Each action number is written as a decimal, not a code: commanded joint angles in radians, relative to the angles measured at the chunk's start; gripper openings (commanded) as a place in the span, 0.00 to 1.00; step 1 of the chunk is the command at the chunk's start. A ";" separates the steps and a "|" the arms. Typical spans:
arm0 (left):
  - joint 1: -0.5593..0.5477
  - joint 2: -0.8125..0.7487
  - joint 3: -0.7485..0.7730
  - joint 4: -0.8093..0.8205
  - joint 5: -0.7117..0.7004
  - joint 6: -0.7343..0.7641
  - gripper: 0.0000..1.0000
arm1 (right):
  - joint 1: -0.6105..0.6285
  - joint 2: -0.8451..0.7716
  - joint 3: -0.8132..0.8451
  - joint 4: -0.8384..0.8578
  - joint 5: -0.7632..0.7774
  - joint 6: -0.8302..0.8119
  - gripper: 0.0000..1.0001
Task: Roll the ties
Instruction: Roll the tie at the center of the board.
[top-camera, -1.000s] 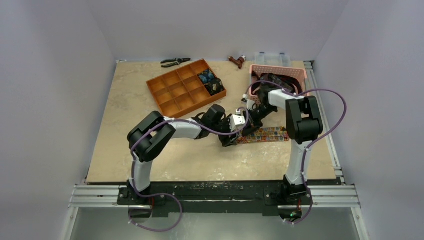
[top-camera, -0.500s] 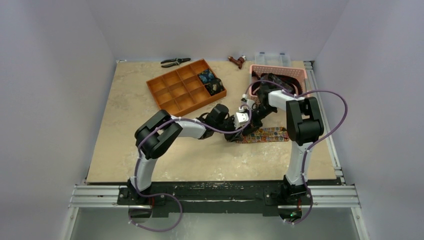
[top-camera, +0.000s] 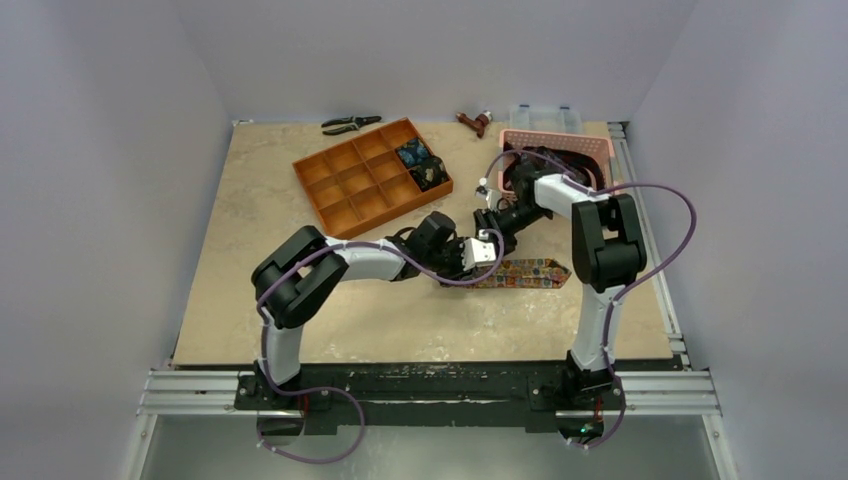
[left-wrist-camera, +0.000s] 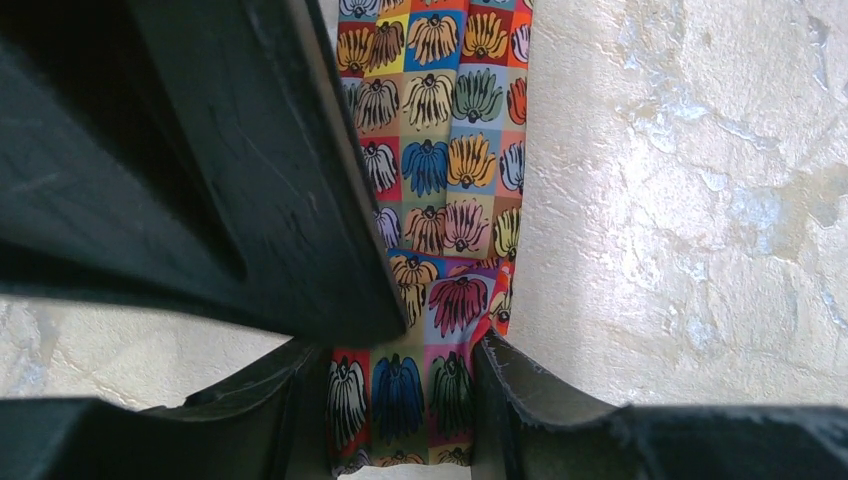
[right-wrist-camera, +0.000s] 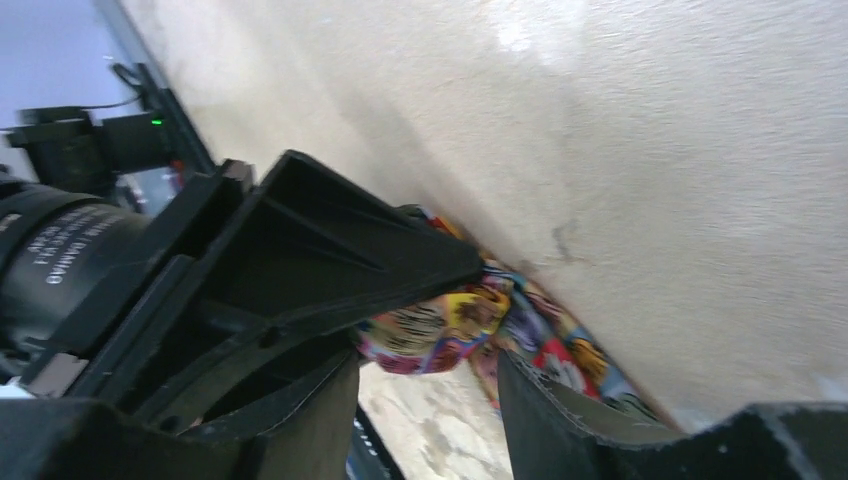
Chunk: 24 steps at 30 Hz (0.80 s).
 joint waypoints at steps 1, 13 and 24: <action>-0.005 0.061 0.012 -0.225 -0.105 0.070 0.31 | 0.019 -0.030 -0.031 -0.065 -0.169 0.000 0.54; -0.013 0.048 0.005 -0.225 -0.056 0.098 0.49 | 0.036 0.050 -0.050 0.040 0.061 0.089 0.00; 0.048 -0.026 -0.015 0.079 0.226 -0.056 0.71 | -0.023 0.079 -0.114 0.077 0.279 0.057 0.00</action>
